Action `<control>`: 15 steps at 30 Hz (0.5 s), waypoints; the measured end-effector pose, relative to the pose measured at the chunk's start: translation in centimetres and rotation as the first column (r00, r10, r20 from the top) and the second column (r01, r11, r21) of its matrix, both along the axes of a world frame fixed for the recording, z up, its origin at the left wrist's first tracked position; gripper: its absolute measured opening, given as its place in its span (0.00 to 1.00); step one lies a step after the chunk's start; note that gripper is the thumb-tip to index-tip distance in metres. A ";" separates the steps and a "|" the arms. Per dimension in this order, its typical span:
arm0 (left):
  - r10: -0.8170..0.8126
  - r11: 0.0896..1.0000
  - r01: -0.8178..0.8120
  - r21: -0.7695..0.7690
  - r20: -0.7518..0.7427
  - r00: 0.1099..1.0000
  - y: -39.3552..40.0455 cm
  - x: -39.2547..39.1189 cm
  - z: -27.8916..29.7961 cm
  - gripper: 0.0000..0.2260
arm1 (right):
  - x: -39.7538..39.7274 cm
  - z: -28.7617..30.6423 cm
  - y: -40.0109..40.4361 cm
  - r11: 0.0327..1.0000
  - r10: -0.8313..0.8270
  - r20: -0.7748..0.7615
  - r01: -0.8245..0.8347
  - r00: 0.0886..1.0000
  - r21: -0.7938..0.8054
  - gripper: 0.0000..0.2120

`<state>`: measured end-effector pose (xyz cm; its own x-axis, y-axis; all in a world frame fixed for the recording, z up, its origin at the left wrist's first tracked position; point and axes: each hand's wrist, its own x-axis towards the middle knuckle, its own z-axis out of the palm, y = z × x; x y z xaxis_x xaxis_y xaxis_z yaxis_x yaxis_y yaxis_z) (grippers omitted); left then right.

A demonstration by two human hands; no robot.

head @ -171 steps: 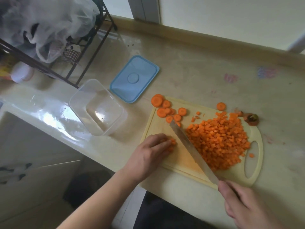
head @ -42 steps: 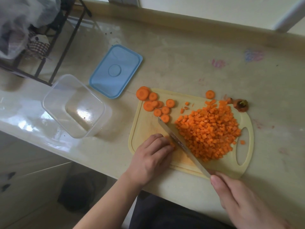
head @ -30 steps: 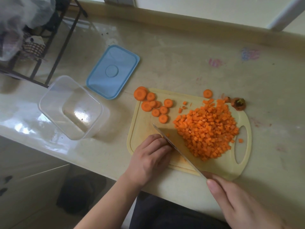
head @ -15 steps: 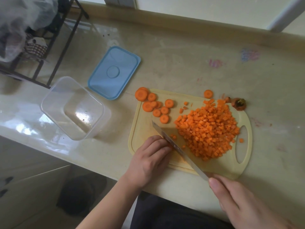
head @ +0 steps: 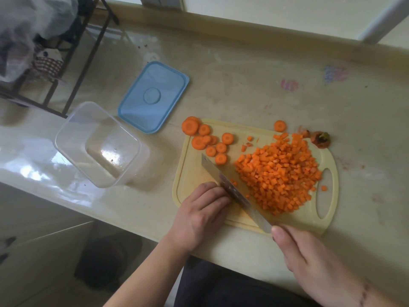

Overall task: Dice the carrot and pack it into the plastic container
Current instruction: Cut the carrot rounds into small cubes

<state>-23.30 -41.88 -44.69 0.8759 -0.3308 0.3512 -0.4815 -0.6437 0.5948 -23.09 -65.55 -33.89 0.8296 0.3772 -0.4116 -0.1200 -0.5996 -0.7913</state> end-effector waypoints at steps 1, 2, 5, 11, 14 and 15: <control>0.002 1.000 -0.002 0.000 -0.002 1.000 0.0 0.0 0.0 0.07 | 0.0 0.1 -0.1 1.000 -0.015 -0.014 0.015 1.000 0.004 0.16; 0.002 1.000 -0.002 -0.001 -0.007 1.000 0.0 0.0 0.1 0.06 | 0.0 0.3 -0.2 0.999 -0.036 -0.043 0.037 0.998 0.005 0.16; 0.003 1.000 -0.003 -0.008 -0.018 1.000 0.1 0.1 0.1 0.05 | -0.1 0.9 0.0 0.999 -0.048 -0.083 0.049 0.995 0.007 0.17; 0.068 0.997 -0.068 -0.029 0.022 0.997 0.6 -0.7 0.2 0.05 | -0.5 2.3 0.1 1.000 -0.020 -0.135 0.016 0.991 -0.027 0.14; 0.079 0.997 -0.079 -0.009 0.020 0.997 0.5 -0.7 0.2 0.06 | -0.9 2.3 0.0 0.998 0.008 -0.138 -0.016 0.990 -0.056 0.16; 0.078 0.997 -0.077 -0.006 0.013 0.997 0.4 -0.6 0.3 0.07 | -1.0 2.5 0.2 0.997 0.007 -0.122 -0.016 0.992 -0.075 0.18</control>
<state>-23.92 -41.48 -44.43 0.8940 -0.2602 0.3648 -0.4384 -0.6764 0.5919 -24.09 -65.39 -31.43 0.7672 0.3506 -0.5371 -0.2056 -0.6588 -0.7236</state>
